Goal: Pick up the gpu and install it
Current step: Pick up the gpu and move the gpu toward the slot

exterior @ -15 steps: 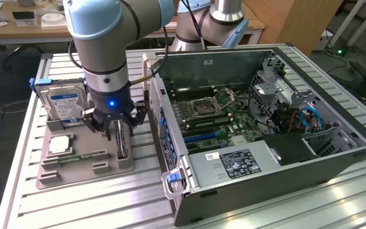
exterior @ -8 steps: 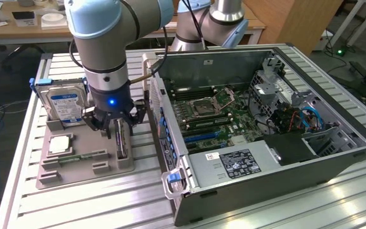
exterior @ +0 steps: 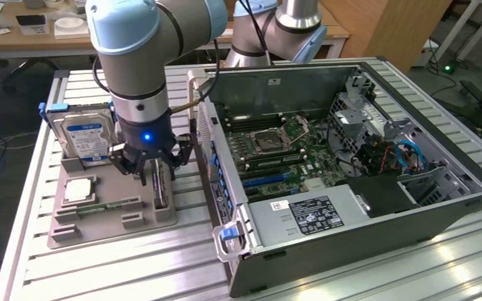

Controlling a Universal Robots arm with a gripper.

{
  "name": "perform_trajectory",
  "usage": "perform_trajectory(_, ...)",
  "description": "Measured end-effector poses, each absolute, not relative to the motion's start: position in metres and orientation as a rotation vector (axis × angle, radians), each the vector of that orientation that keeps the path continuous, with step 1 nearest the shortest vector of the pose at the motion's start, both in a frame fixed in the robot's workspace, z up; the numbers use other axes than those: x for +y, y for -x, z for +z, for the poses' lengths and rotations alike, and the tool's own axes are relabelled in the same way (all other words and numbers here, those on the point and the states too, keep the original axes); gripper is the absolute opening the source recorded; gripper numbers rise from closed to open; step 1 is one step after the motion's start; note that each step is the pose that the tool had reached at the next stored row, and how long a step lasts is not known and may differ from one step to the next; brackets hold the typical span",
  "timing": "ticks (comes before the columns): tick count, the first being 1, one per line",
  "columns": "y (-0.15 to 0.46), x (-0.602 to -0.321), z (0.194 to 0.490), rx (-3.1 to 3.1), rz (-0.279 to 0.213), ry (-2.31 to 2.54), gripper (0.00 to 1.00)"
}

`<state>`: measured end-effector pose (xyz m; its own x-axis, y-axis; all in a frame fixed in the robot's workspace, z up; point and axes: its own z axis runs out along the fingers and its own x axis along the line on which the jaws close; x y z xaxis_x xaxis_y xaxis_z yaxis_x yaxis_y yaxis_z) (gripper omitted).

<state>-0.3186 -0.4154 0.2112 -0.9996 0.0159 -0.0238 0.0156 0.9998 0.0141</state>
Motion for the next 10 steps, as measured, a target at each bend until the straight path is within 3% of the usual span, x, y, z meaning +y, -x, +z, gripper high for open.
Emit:
perform_trajectory(5,0.3186,-0.4153,0.2110,3.117,0.022,-0.025,0.57)
perform_trajectory(9,0.3186,-0.4153,0.2110,3.117,0.022,-0.025,0.39)
perform_trajectory(10,0.3186,-0.4153,0.2110,3.117,0.022,-0.025,0.39)
